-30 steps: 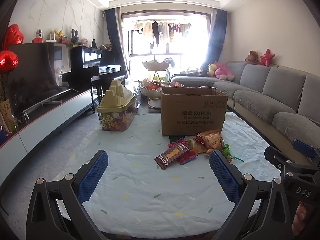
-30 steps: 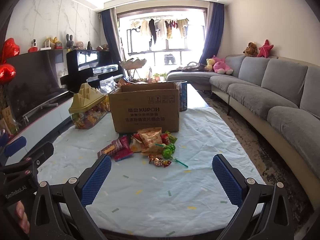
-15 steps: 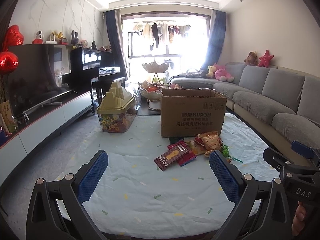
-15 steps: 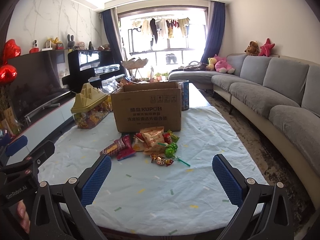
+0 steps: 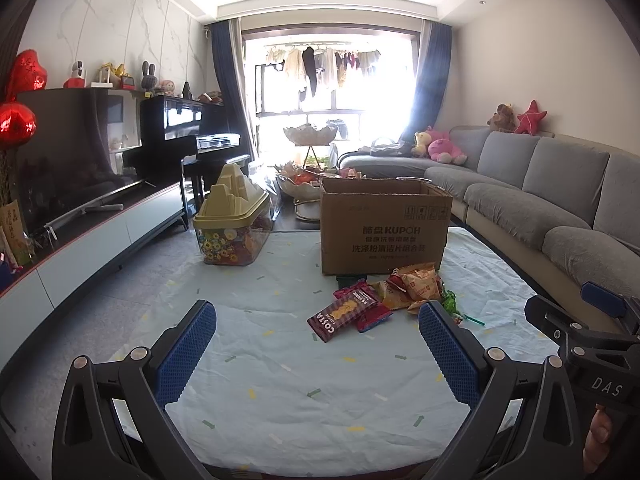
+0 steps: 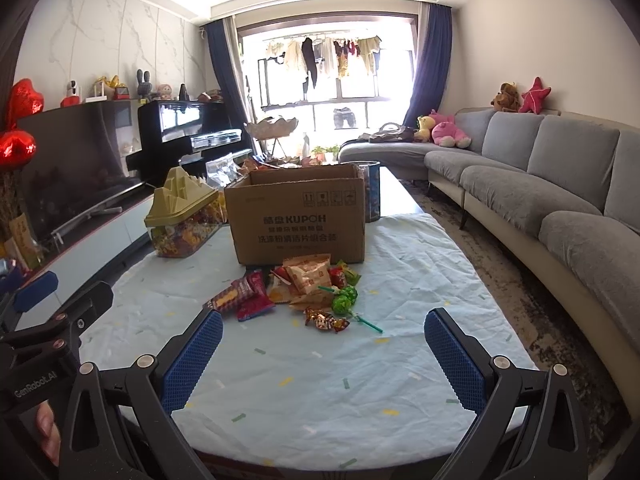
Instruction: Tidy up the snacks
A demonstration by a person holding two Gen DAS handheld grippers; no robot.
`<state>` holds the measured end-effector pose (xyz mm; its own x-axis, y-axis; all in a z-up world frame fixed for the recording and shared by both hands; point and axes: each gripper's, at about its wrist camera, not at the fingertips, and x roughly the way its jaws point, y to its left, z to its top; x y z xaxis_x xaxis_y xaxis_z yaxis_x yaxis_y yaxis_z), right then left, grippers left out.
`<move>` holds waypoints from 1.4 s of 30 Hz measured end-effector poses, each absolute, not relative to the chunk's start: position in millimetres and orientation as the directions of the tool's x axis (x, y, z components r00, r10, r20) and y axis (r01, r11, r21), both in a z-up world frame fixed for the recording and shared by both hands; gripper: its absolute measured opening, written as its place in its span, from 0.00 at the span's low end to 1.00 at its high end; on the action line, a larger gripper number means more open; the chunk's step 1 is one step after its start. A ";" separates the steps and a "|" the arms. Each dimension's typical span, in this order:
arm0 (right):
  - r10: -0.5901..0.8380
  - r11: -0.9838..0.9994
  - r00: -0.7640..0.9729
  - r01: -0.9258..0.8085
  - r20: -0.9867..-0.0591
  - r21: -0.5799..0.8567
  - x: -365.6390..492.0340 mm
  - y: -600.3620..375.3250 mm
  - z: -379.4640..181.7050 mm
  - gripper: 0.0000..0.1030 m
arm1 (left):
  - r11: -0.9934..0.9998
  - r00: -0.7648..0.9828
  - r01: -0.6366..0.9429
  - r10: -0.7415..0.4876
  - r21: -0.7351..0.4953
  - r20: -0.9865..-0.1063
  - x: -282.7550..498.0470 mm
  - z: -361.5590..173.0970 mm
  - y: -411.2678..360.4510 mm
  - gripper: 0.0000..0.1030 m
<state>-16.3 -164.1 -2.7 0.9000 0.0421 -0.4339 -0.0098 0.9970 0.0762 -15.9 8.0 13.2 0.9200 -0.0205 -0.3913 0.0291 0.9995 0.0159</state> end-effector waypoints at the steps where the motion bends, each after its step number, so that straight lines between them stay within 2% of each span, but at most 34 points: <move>1: 0.042 0.997 0.900 -0.010 -0.435 0.076 -16.3 -164.2 -2.8 0.99 | 0.999 0.920 0.028 -0.020 0.015 -0.391 -16.0 13.2 8.1 1.00; 29: 0.045 0.998 0.900 -0.025 -0.433 0.051 -12.0 -156.5 -8.2 0.99 | 0.999 0.922 0.043 -0.032 0.020 -0.385 -13.8 7.0 10.0 1.00; 42: 0.053 0.998 0.879 -0.065 -0.474 -0.008 28.6 -144.7 -31.3 0.99 | 0.984 0.926 0.117 -0.059 0.135 -0.373 21.8 -18.8 6.4 0.99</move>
